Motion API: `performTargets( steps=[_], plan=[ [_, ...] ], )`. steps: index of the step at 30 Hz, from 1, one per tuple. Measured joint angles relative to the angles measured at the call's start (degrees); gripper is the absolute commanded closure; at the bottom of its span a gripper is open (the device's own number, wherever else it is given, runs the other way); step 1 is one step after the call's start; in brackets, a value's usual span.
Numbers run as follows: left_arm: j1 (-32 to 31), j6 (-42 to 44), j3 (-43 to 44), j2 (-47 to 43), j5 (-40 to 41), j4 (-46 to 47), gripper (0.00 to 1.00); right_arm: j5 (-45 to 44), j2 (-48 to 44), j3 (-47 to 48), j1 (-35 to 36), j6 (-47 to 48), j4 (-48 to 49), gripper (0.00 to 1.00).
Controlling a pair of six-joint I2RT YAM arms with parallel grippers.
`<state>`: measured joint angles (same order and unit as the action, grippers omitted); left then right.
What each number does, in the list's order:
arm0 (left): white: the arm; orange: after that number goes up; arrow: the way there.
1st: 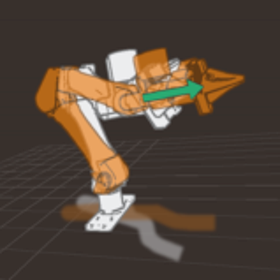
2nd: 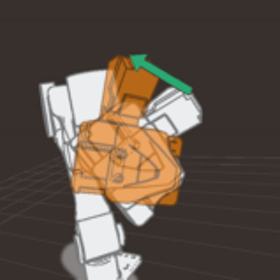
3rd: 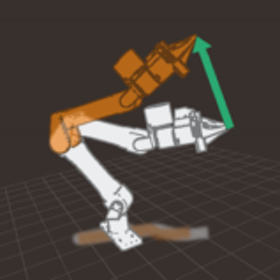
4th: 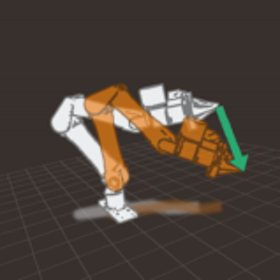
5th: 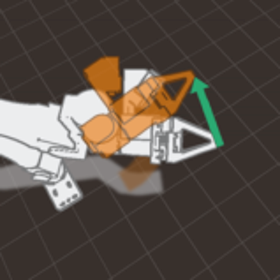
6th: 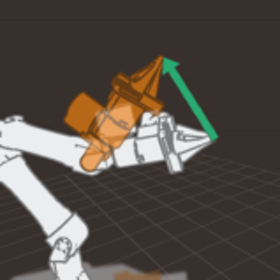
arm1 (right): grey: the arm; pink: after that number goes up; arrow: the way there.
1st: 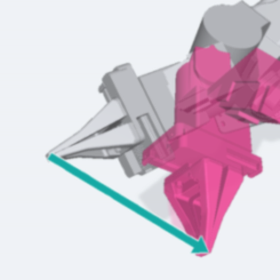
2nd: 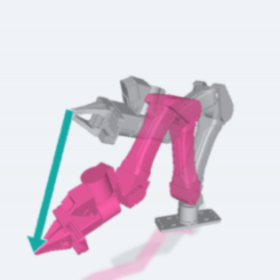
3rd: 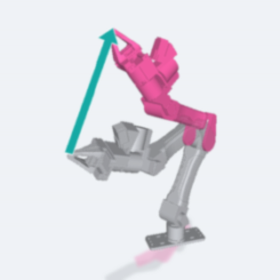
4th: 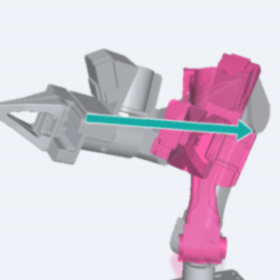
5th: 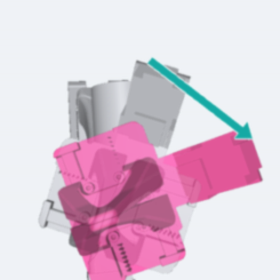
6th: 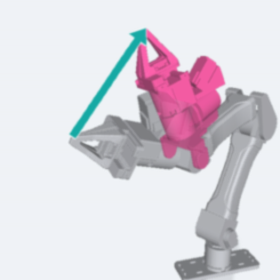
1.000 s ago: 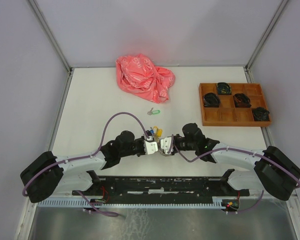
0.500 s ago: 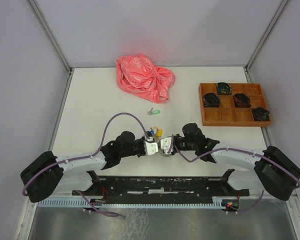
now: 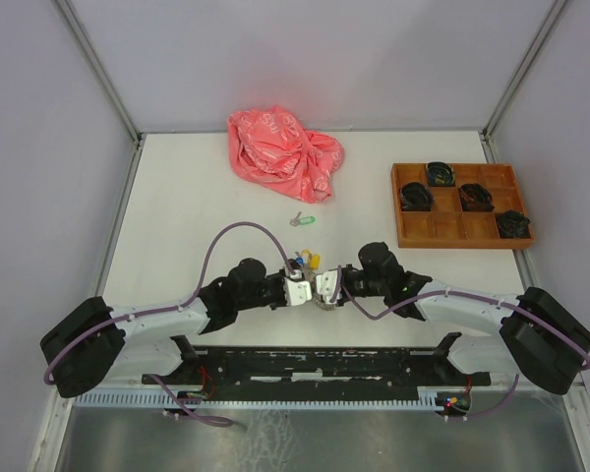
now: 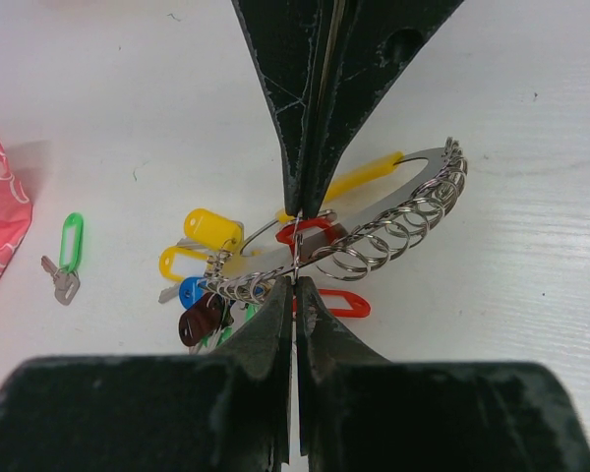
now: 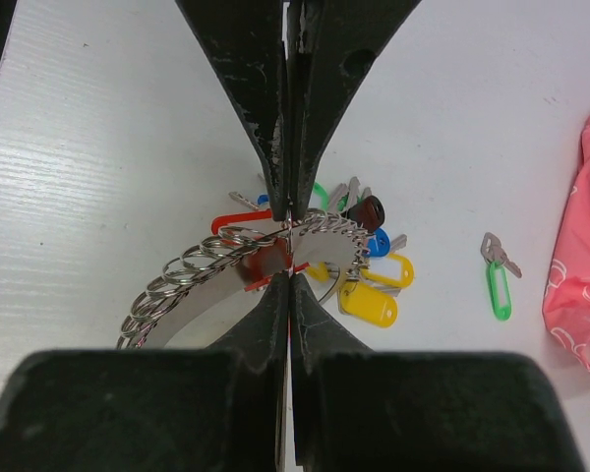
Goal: Put the keys on the keyring
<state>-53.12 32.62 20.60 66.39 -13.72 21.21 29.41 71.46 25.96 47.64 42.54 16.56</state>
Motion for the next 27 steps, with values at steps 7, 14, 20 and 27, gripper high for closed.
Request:
performTargets(
  steps=[7, 14, 20, 27],
  plan=[
    [-0.11, 0.00, 0.00, 0.00, -0.35, 0.00, 0.97, 0.70, -0.02, 0.13, 0.00, 0.44, -0.74, 0.99],
    [-0.26, 0.00, 0.00, 0.00, -0.33, 0.00, 0.97, 0.83, -0.26, 0.17, 0.00, 0.46, -1.09, 0.99],
    [-0.28, 0.00, 0.00, 0.00, -0.35, 0.00, 0.97, 1.16, -0.31, 0.28, -0.02, 0.48, -1.40, 0.99],
    [-0.33, 0.00, 0.00, 0.00, -0.26, 0.00, 0.97, 1.46, -2.08, 0.50, 0.00, 0.85, -2.73, 0.99]
  ],
)
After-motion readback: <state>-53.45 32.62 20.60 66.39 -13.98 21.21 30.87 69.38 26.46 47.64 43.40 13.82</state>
